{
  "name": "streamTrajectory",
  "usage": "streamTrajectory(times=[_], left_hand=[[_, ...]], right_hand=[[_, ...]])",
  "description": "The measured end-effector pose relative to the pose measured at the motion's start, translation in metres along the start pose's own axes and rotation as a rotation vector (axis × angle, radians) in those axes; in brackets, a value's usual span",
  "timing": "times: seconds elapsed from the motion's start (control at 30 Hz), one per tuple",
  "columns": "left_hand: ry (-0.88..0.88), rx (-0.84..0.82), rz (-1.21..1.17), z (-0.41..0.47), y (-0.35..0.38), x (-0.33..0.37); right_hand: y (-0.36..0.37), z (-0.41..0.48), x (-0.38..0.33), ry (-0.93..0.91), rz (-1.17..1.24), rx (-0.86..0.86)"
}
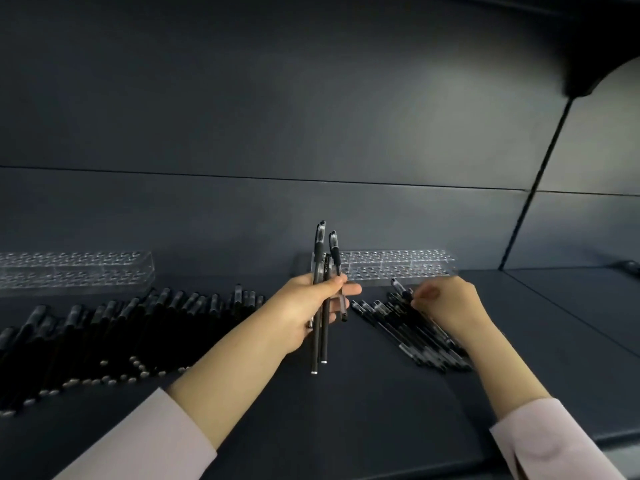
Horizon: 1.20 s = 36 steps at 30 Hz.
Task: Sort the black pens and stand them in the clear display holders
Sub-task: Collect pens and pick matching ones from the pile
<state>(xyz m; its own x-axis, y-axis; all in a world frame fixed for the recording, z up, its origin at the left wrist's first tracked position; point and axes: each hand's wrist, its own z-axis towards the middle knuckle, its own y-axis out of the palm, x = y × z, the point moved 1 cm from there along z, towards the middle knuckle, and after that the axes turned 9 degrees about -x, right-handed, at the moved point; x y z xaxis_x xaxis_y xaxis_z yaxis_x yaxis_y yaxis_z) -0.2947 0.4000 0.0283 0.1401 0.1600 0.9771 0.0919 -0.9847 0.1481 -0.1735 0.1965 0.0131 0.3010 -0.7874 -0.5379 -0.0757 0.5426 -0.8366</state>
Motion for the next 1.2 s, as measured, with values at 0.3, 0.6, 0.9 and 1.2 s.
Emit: streamTrajectory(times=[0.3, 0.6, 0.9, 1.2], left_hand=[[-0.005, 0.011, -0.024, 0.006, 0.012, -0.009], [0.011, -0.020, -0.048, 0.008, 0.030, -0.018], [-0.002, -0.055, -0.088, 0.014, 0.046, -0.024], [-0.062, 0.075, -0.140, 0.016, 0.042, -0.025]], right_hand=[[0.011, 0.006, 0.006, -0.031, -0.159, -0.021], [0.012, -0.010, -0.013, -0.164, 0.622, -0.070], [0.011, -0.012, -0.021, -0.171, 1.234, -0.332], [0.001, -0.004, 0.006, -0.081, 0.431, 0.042]])
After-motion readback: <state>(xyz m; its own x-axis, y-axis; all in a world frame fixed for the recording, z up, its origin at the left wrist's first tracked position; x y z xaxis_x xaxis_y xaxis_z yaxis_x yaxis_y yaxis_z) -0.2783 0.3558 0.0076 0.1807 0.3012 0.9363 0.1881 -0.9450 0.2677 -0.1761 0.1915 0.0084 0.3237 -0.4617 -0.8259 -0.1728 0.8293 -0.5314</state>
